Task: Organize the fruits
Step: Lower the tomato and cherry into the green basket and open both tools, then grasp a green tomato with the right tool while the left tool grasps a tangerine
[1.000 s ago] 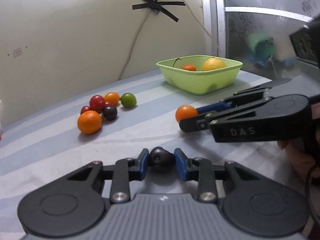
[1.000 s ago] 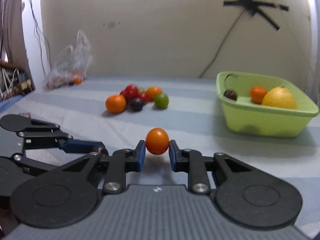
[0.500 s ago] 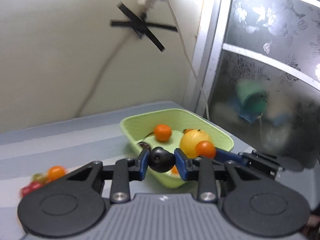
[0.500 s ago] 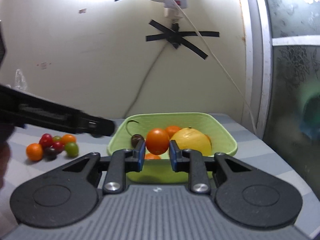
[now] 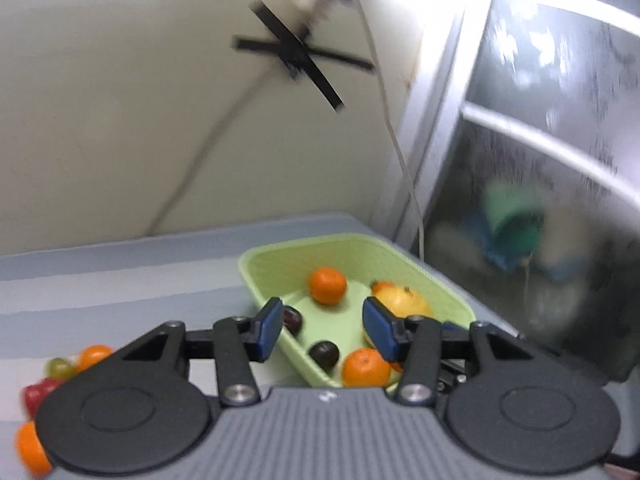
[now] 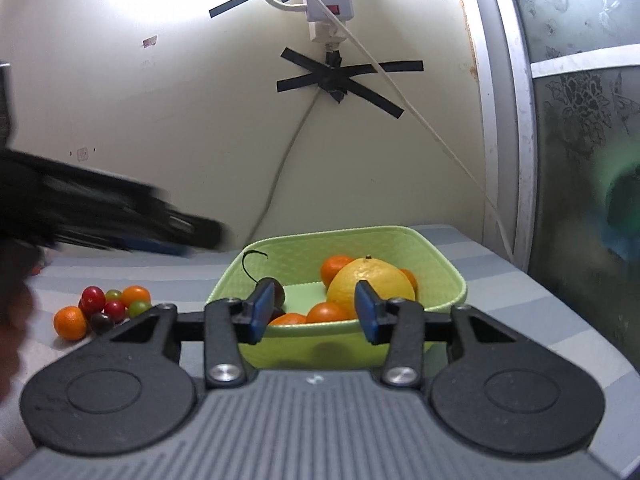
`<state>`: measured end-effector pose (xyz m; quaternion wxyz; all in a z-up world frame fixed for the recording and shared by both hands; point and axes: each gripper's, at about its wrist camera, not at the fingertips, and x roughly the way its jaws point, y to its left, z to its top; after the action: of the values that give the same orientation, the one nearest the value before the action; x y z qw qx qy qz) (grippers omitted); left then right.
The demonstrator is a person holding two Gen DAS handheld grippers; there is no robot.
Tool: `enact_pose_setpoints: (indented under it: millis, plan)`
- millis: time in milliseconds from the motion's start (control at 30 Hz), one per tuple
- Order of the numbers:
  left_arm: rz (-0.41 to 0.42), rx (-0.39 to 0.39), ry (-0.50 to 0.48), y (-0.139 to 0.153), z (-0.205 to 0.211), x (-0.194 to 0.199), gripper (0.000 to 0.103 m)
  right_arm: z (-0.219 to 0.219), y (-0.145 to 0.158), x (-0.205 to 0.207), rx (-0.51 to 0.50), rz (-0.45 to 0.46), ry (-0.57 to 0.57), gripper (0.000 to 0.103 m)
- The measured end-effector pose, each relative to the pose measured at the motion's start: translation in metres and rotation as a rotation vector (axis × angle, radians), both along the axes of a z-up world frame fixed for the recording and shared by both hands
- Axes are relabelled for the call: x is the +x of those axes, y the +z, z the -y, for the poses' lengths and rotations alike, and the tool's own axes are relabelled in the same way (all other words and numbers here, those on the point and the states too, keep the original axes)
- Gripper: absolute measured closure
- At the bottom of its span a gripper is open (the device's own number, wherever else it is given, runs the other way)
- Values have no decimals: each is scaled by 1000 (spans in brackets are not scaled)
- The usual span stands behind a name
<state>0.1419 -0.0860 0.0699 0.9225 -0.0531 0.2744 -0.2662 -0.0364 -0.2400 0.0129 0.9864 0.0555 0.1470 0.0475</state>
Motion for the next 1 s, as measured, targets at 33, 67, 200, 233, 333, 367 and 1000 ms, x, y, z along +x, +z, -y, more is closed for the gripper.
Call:
enact_pose_setpoints:
  millis: [33, 67, 200, 233, 333, 367, 1000]
  plan:
    - [7, -19, 21, 4, -12, -4, 58, 1, 0, -1, 2, 7, -3, 56]
    - [14, -36, 46, 8, -26, -10, 58, 2, 0, -2, 5, 12, -7, 56]
    - [47, -41, 210, 14, -94, -42, 58, 2, 1, -11, 10, 37, -13, 56]
    - [49, -26, 261, 12, -111, -50, 58, 0, 1, -13, 5, 45, -13, 56]
    - [19, 26, 384, 0, -150, -71, 58, -6, 1, -16, -37, 72, -13, 56]
    - [6, 47, 413, -6, -159, -78, 58, -10, 1, -18, -54, 80, -11, 56]
    - [-51, 176, 324, -57, -132, -55, 45, -113, -2, 47, -35, -198, 343, 56]
